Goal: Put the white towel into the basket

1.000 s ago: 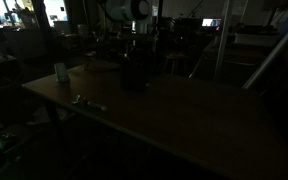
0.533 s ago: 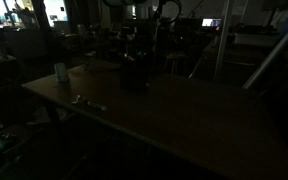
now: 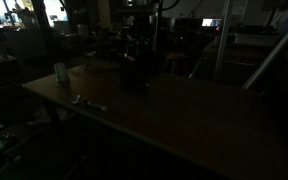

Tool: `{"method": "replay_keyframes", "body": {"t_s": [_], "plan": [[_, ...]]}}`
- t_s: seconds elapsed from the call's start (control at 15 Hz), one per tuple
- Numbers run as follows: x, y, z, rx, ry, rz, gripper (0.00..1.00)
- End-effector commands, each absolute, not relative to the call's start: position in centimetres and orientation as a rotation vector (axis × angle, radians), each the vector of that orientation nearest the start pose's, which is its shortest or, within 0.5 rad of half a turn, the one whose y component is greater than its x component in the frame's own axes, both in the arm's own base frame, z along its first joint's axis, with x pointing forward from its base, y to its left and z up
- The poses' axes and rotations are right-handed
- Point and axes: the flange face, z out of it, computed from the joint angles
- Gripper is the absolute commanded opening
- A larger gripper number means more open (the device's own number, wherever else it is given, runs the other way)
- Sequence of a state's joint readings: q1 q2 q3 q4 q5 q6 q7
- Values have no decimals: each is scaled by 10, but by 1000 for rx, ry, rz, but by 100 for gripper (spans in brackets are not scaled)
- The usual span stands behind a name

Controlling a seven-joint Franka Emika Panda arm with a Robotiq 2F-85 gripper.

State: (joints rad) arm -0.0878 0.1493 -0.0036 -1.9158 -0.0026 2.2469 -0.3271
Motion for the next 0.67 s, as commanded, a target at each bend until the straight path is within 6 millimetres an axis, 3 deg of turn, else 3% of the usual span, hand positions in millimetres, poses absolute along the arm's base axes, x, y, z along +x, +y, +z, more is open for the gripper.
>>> {"method": "replay_keyframes", "body": {"t_s": [0.0,0.6], "plan": [[606,-55,437,-3146,-373,-283,28],[603,-55,434,-3143,-367,-292,28]]}}
